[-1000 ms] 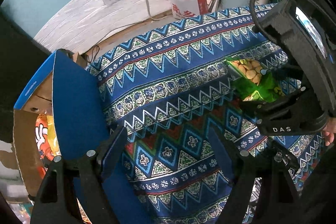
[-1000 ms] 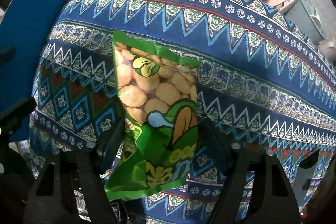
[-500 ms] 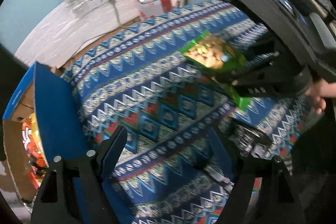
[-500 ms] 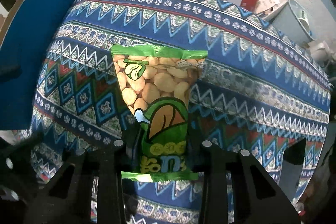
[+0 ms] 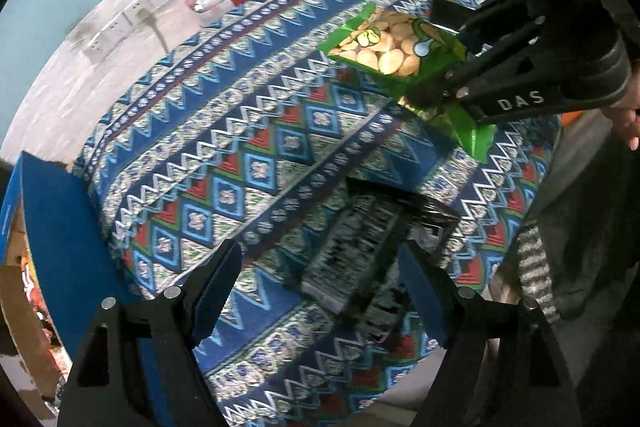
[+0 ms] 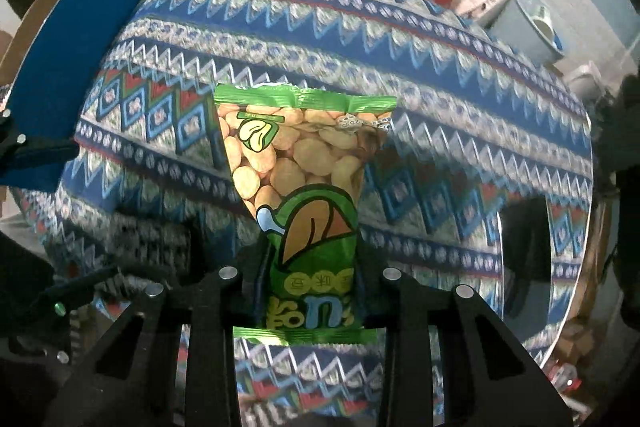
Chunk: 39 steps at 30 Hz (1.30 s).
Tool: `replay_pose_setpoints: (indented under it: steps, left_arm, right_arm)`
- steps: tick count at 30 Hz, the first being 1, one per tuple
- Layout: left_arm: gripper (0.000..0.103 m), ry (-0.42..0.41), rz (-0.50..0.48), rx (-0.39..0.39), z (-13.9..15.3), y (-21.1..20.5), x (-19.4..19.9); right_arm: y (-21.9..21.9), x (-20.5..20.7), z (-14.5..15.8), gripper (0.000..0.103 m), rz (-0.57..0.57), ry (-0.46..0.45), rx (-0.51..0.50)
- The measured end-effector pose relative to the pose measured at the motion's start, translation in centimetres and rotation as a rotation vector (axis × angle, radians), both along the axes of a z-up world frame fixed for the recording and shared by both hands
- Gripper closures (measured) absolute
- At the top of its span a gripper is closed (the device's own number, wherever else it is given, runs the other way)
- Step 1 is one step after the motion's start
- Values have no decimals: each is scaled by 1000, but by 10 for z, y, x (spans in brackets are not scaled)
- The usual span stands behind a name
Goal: Organize snacks
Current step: 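Grasp the black snack bag with left tool while right tool grasps the green peanut bag, then lift both bags and carry them over the cardboard box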
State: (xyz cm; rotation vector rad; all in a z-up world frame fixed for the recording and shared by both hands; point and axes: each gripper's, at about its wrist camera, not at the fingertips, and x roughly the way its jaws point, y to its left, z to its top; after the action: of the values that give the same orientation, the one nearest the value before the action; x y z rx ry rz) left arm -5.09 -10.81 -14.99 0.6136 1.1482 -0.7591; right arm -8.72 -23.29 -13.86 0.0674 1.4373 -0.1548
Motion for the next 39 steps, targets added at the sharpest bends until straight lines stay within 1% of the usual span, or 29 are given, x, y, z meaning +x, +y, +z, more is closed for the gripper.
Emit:
replay_pose_setpoints:
  steps: [6, 9, 12, 16, 17, 20, 27, 33, 37, 39]
  left_arm:
    - [20, 28, -77, 19, -11, -19, -16]
    - [16, 29, -110, 40, -21, -27, -19]
    - [16, 41, -120, 74, -35, -31, -17]
    - [15, 67, -87, 122, -55, -32, -9]
    - [13, 75, -77, 116, -56, -31, -6]
    - [14, 106, -21, 82, -56, -28, 5]
    - [38, 139, 86, 21, -52, -16, 26]
    - [39, 107, 138, 32, -52, -7, 36]
    - [39, 60, 177, 20, -39, 0, 41]
    - [39, 42, 199, 13, -27, 3, 43]
  right_arm:
    - [-11, -25, 3, 72, -33, 3, 15]
    - [-15, -31, 5, 72, -44, -7, 22]
    - [-17, -32, 7, 72, -54, -14, 28]
    - [-22, -28, 4, 72, -63, -22, 37]
    - [-22, -27, 3, 72, -65, -23, 41]
    - [-24, -24, 0, 72, -65, -22, 50]
    - [-24, -12, -5, 72, -56, -28, 50]
    - [-25, -3, -5, 72, -59, -46, 42]
    - [-22, 4, -1, 72, -55, -66, 29]
    - [-20, 7, 1, 72, -52, -75, 26]
